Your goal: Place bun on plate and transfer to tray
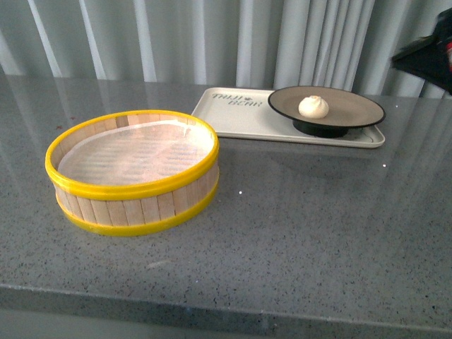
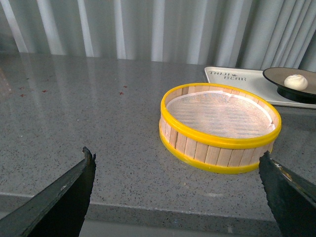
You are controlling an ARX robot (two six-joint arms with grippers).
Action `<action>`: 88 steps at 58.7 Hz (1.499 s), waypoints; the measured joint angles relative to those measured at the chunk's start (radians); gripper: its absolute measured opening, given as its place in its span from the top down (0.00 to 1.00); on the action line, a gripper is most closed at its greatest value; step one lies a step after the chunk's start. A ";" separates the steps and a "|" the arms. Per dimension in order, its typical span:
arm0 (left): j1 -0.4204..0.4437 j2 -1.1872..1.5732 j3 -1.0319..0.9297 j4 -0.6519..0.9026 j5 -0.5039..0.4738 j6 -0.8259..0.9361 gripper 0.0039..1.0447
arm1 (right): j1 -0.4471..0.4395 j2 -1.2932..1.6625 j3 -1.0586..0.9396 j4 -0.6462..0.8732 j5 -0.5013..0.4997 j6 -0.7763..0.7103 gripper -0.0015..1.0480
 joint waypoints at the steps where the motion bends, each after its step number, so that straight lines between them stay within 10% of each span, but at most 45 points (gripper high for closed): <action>1: 0.000 0.000 0.000 0.000 0.000 0.000 0.06 | -0.003 -0.017 -0.013 -0.002 0.014 0.032 0.08; 20: 0.000 0.000 0.000 0.000 0.000 0.000 0.06 | -0.044 -0.182 -0.178 0.001 0.126 0.416 0.09; 32: 0.000 0.000 0.000 0.000 0.000 0.000 0.06 | 0.007 -0.257 -0.456 0.532 0.307 0.350 0.42; 51: 0.000 0.000 0.000 0.000 0.000 0.000 0.06 | 0.006 -0.446 -0.705 0.590 0.314 0.340 0.98; 88: 0.000 0.000 0.000 0.000 0.000 0.000 0.06 | 0.006 -0.852 -0.929 0.412 0.313 0.337 0.98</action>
